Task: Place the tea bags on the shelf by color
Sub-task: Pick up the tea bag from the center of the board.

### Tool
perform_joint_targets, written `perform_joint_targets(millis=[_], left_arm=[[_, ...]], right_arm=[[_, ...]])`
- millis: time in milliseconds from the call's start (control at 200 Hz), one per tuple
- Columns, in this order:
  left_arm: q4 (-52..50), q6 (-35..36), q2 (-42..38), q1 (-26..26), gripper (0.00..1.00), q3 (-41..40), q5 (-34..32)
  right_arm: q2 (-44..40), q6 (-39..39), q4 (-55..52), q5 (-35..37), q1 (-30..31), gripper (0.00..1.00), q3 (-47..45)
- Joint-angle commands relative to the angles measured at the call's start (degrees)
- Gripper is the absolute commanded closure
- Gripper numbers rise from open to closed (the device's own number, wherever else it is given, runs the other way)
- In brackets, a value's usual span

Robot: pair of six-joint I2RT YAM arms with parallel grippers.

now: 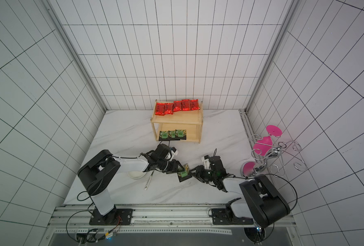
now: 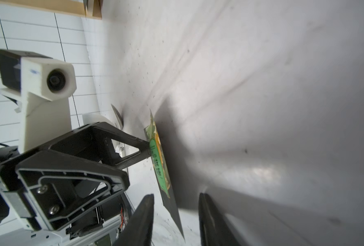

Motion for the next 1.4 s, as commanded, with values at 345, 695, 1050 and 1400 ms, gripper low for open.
perform_joint_targets(millis=[345, 695, 1050, 1400], left_arm=[[-0.6, -5.4, -10.8, 9.1, 0.26, -1.8, 4.8], [14.9, -15.9, -11.0, 13.8, 0.21, -8.7, 14.8], [29.9, -25.3, -6.9, 13.4, 0.19, -11.2, 19.8], [32.8, -25.8, -7.8, 15.6, 0.19, -15.5, 19.6]], right_arm=[[2.0, 6.0, 16.9, -3.2, 0.8, 1.00, -1.1], [-14.2, 3.6, 6.9, -0.8, 0.5, 1.00, 1.0], [-5.3, 10.2, 21.3, 0.5, 3.2, 1.00, 4.2], [-6.4, 12.0, 23.5, 4.0, 5.9, 1.00, 5.1]])
